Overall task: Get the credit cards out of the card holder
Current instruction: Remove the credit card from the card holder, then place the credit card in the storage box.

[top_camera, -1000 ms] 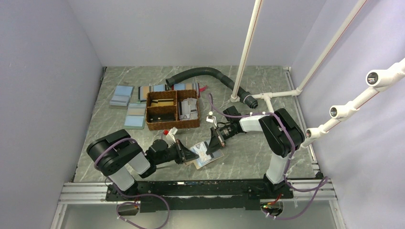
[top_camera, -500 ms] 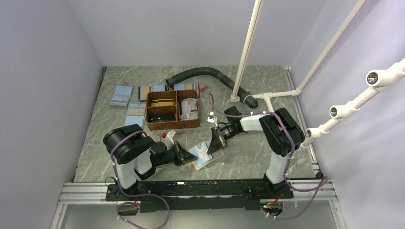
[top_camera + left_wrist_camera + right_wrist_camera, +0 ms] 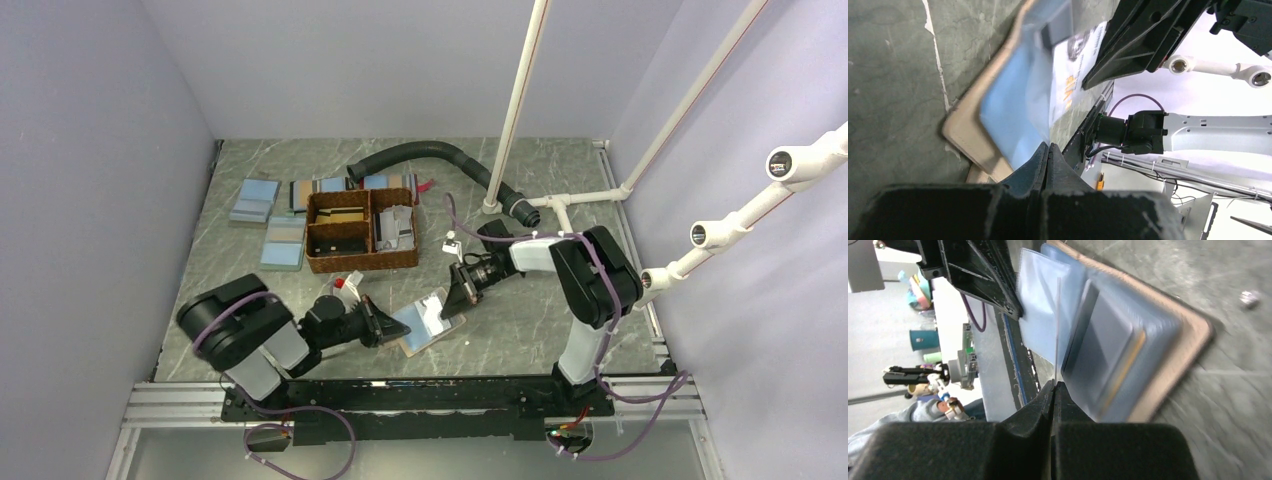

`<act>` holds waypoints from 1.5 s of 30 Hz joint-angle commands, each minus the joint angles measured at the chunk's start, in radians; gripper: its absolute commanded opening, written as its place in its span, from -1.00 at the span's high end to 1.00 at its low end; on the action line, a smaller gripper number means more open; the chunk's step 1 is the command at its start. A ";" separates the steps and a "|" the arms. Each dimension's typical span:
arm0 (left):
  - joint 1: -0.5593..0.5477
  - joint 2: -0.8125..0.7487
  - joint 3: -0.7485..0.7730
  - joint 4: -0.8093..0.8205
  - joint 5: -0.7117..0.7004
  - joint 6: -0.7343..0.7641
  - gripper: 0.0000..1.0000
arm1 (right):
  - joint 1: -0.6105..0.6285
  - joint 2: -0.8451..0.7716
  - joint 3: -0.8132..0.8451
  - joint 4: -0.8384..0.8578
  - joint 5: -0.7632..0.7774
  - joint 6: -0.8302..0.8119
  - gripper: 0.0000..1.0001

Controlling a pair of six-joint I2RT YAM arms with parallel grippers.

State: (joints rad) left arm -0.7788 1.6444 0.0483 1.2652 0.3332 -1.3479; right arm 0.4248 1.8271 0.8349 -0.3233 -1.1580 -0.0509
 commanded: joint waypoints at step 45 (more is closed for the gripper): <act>0.048 -1.209 0.377 -1.611 -0.393 0.180 -0.99 | 0.000 -0.138 0.618 -0.427 0.338 -0.247 1.00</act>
State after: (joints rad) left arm -0.7361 0.4648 0.3779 -0.3523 -0.0246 -1.1305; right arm 0.3977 1.6478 1.3468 -0.7582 -0.9344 -0.3622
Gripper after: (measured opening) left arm 0.994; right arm 0.007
